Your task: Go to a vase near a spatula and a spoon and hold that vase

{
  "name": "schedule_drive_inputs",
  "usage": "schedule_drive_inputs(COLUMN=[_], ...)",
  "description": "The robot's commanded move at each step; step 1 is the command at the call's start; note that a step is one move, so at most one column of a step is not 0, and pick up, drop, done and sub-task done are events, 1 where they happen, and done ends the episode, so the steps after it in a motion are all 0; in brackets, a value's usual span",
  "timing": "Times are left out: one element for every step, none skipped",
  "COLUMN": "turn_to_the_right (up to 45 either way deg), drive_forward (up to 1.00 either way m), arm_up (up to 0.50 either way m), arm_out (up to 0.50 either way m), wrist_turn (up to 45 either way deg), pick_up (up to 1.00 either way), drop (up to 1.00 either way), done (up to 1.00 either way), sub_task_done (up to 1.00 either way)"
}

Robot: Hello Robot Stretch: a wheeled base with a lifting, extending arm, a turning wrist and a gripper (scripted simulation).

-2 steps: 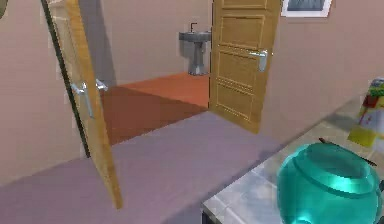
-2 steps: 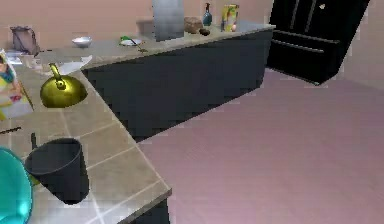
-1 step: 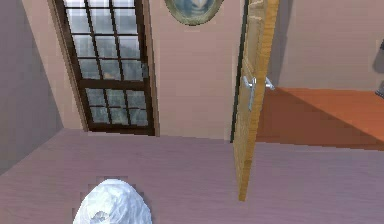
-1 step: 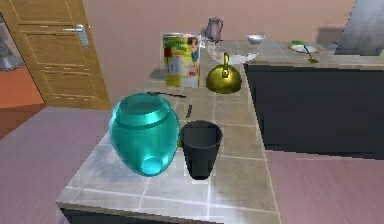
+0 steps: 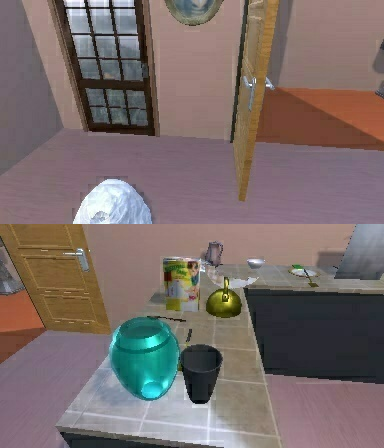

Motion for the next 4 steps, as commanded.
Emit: schedule_drive_inputs(turn_to_the_right=[0.0,0.0,0.0,0.0], drive_forward=[0.00,0.00,0.00,0.00], arm_up=[0.38,0.00,0.00,0.00], arm_out=[0.00,0.06,0.00,0.00], wrist_turn=[0.0,0.0,45.0,45.0], pick_up=[0.00,0.00,0.00,0.00], drop=[0.00,0.00,0.00,0.00], done=[0.00,0.00,0.00,0.00], sub_task_done=[0.00,0.00,0.00,0.00])
